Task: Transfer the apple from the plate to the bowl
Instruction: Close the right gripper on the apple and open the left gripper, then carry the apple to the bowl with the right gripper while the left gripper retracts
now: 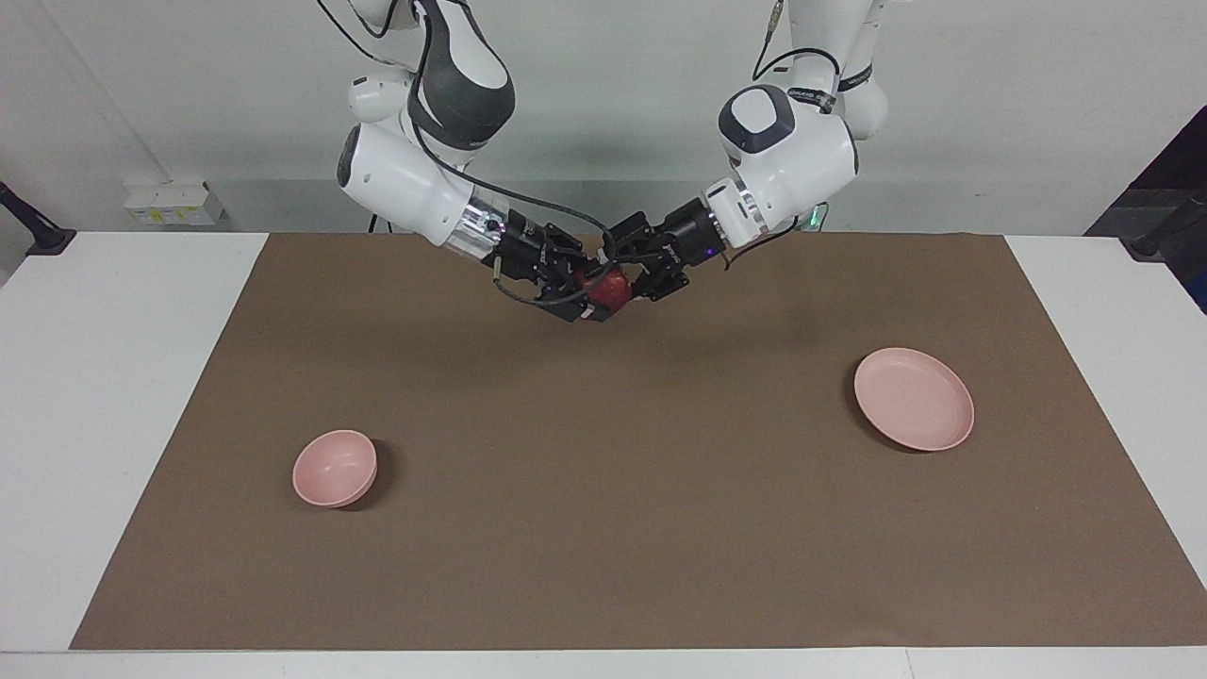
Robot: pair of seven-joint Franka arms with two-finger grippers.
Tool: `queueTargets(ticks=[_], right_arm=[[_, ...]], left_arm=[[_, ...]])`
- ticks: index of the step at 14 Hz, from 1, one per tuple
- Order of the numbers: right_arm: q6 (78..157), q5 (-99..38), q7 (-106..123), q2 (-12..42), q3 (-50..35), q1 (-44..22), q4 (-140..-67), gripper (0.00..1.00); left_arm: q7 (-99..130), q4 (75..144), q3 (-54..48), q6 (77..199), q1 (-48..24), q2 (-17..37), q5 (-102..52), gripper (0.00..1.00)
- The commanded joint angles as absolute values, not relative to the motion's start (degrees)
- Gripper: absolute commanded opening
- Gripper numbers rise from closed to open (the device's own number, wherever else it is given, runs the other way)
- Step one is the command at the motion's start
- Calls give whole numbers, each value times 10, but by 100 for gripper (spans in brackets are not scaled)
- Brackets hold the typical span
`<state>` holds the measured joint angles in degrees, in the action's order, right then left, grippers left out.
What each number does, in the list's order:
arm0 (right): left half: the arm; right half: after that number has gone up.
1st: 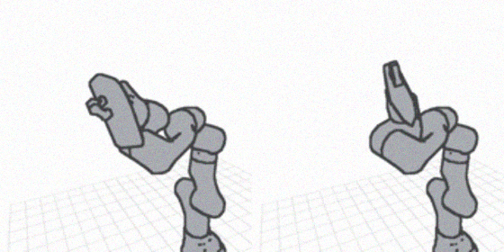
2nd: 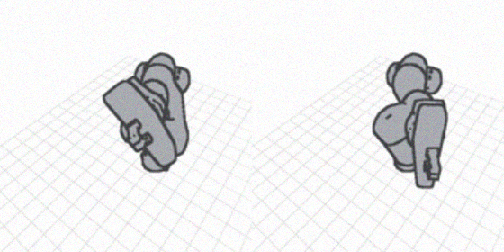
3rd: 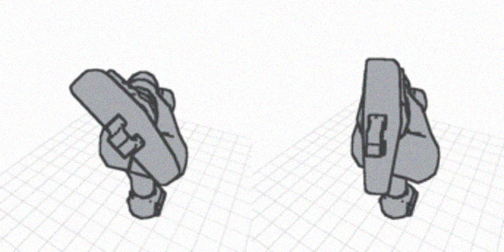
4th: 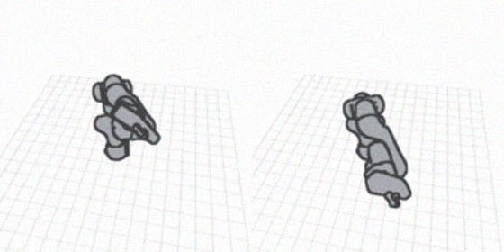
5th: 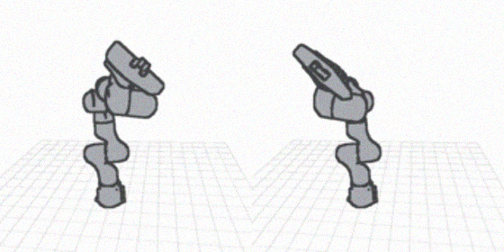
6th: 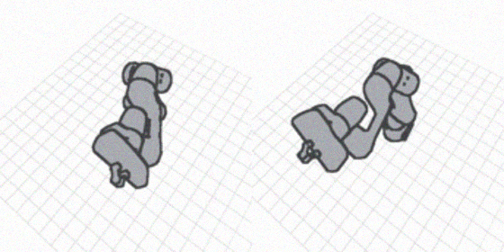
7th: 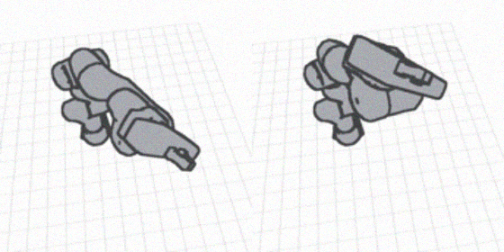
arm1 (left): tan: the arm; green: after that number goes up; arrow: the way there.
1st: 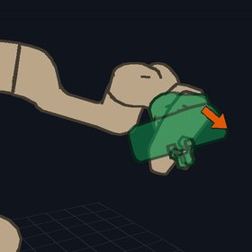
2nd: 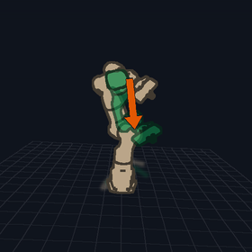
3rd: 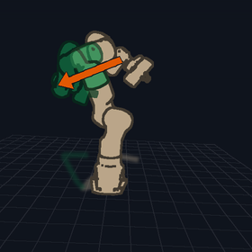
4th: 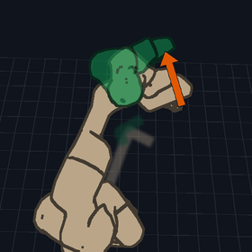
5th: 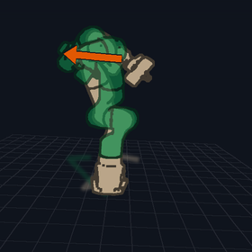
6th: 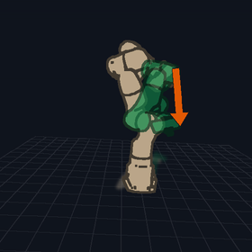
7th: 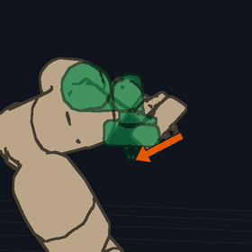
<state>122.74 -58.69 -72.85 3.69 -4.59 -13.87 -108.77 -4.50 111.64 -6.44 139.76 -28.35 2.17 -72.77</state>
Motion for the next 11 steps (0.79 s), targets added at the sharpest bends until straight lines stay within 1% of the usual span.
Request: queueTargets(ticks=[1,3,7,11], right_arm=[[1226,-591,-694,41,-45,-130,-1083,0],[1230,-557,-685,43,-44,-120,-1084,0],[1235,-382,-679,52,-44,-105,-1082,0],[1258,-272,-620,55,-43,-95,-1085,0]], left_arm=[[-39,1127,-55,1400,-288,11,-721,100],[-38,1131,-52,1396,-283,10,-664,100],[-38,1143,-51,1378,-240,9,-551,100],[-38,1137,-51,1278,-161,12,-378,100]])
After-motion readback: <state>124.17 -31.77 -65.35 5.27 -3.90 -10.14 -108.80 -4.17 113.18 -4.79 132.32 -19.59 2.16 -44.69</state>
